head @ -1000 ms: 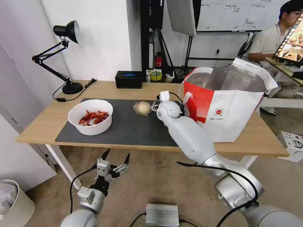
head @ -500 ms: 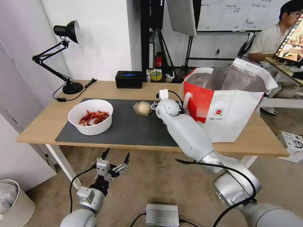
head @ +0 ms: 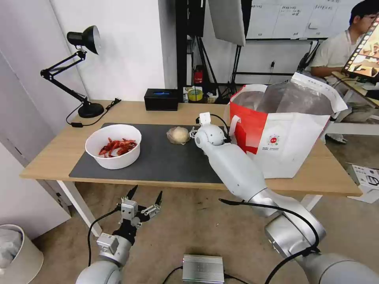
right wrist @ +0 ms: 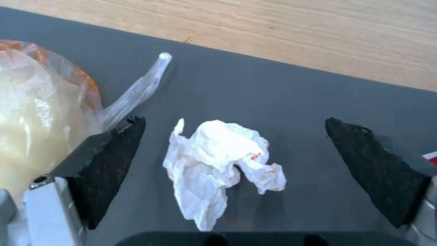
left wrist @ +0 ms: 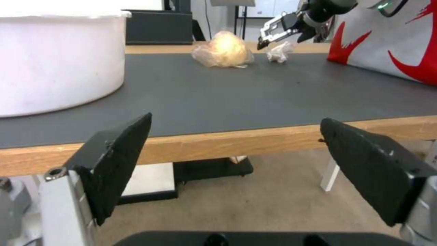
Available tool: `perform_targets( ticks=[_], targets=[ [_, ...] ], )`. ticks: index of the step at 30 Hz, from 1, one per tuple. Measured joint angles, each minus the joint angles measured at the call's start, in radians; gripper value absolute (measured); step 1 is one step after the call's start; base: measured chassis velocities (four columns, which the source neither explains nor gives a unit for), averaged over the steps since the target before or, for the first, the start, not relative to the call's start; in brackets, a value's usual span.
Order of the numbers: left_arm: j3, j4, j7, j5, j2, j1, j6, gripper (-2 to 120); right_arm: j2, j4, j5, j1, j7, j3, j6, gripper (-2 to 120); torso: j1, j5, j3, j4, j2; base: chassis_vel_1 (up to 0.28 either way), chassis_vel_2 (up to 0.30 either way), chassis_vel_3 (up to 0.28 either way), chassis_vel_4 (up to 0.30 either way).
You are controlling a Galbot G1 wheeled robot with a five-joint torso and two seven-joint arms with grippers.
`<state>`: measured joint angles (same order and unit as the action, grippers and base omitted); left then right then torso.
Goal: Pick up the trash from the table and place it into the takeout bag.
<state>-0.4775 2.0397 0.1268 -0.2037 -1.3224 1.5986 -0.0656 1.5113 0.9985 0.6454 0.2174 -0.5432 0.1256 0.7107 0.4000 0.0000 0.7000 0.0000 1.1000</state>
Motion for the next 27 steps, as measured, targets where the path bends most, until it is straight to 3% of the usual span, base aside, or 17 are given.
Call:
perform_targets(
  ticks=[27],
  targets=[
    [0.006, -0.007, 0.0, 0.0, 0.001, -0.001, -0.001, 100, 0.001, -0.016, -0.005, 0.014, 0.01, -0.005, 0.004, 100, 0.0, 0.0, 0.0, 0.0, 0.0, 0.0, 0.0, 0.0, 0.0]
  ],
)
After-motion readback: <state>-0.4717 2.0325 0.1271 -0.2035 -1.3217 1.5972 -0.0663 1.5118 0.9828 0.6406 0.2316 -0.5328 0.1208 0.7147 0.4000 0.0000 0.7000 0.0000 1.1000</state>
